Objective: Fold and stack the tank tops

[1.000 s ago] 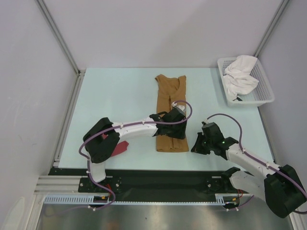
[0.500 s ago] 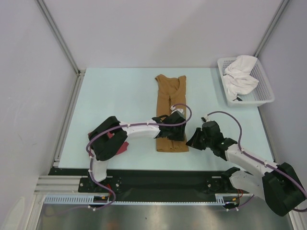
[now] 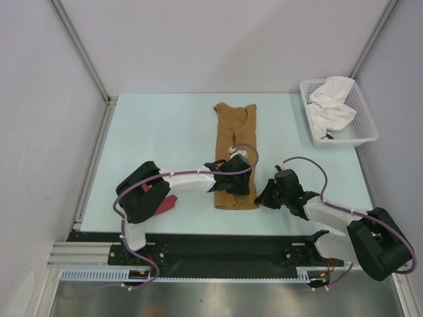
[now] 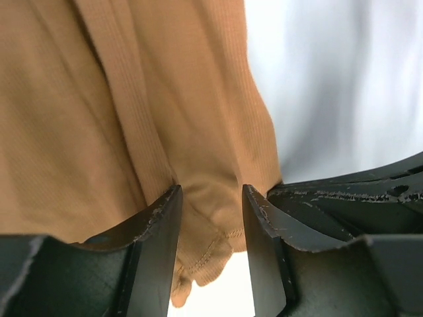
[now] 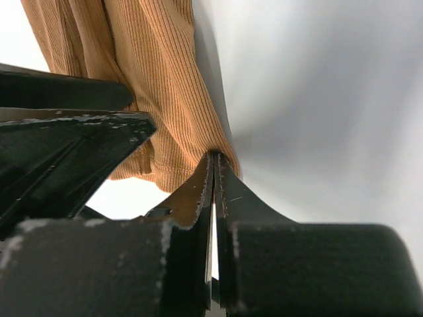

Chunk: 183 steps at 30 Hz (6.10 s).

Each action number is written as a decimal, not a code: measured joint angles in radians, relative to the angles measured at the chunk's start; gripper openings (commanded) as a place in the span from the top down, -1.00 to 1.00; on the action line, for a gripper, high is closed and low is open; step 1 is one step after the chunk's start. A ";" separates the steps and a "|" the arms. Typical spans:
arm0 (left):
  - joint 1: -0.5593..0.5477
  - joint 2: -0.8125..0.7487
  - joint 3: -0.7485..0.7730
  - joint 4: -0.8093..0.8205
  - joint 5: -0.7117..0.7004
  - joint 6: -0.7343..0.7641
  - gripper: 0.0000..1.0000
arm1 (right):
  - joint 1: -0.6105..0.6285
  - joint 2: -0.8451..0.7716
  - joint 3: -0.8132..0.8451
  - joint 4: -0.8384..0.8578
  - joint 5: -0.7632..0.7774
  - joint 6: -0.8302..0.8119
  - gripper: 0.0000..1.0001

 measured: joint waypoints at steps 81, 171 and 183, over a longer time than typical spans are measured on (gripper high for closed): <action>-0.035 -0.174 -0.193 0.001 -0.001 0.029 0.28 | 0.005 -0.114 -0.004 -0.135 0.082 -0.012 0.34; 0.027 -0.468 -0.405 -0.006 0.000 -0.055 0.92 | 0.241 -0.155 0.287 -0.546 0.286 -0.119 1.00; 0.158 -0.282 -0.105 -0.093 0.037 0.066 0.93 | 0.018 0.054 0.513 -0.507 0.262 -0.246 1.00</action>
